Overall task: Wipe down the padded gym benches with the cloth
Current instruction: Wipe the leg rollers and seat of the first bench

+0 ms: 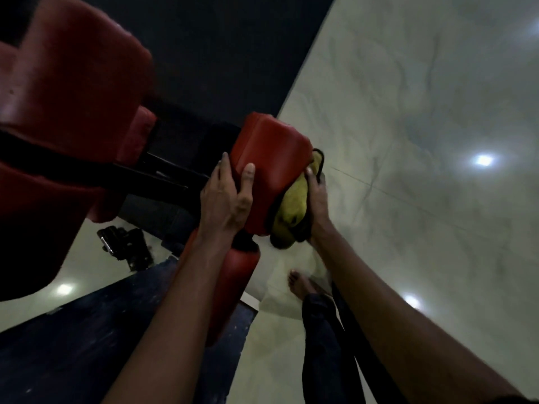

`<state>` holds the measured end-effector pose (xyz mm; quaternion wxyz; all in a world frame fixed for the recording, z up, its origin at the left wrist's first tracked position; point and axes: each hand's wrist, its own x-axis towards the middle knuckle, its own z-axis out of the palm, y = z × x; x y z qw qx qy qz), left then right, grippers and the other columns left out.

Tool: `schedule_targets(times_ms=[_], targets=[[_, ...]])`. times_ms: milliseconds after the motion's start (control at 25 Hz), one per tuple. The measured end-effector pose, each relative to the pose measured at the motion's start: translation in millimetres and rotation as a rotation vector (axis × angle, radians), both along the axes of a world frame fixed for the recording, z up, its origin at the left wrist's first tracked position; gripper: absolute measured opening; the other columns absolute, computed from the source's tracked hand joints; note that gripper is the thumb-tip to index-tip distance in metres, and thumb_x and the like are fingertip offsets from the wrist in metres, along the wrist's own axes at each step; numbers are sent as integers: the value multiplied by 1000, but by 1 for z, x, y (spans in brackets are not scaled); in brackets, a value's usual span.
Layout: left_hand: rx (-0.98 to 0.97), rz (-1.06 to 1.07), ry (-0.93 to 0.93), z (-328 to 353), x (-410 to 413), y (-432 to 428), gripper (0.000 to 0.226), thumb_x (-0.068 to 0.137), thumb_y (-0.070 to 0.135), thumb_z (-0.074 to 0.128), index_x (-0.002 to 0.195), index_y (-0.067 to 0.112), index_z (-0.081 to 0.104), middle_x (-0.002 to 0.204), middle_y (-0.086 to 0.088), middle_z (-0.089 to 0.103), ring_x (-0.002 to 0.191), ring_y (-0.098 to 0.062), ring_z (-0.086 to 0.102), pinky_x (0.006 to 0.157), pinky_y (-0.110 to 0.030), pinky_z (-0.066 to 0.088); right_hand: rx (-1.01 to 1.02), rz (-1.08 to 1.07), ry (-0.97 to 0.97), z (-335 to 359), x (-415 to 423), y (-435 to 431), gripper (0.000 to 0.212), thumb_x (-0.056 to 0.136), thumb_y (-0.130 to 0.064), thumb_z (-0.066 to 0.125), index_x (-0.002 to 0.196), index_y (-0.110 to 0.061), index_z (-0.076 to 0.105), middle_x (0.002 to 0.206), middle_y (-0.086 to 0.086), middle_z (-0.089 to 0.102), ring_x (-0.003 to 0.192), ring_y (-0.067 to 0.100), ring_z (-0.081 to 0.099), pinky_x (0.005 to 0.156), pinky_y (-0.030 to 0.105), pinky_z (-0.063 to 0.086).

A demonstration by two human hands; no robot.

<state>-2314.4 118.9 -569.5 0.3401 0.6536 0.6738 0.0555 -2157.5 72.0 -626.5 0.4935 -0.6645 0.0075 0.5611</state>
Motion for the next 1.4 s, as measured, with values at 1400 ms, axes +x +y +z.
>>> schedule_targets(times_ms=[1400], targets=[[106,221,51,-3,10,-2,61,102,56,22,151,25,40,147,-4,53,132,-22,51,108,-39,42,478,728,-969,51,48,40,31,103,-24,57,133,-21,63,143,6,51,123,25,56,96,39,54]])
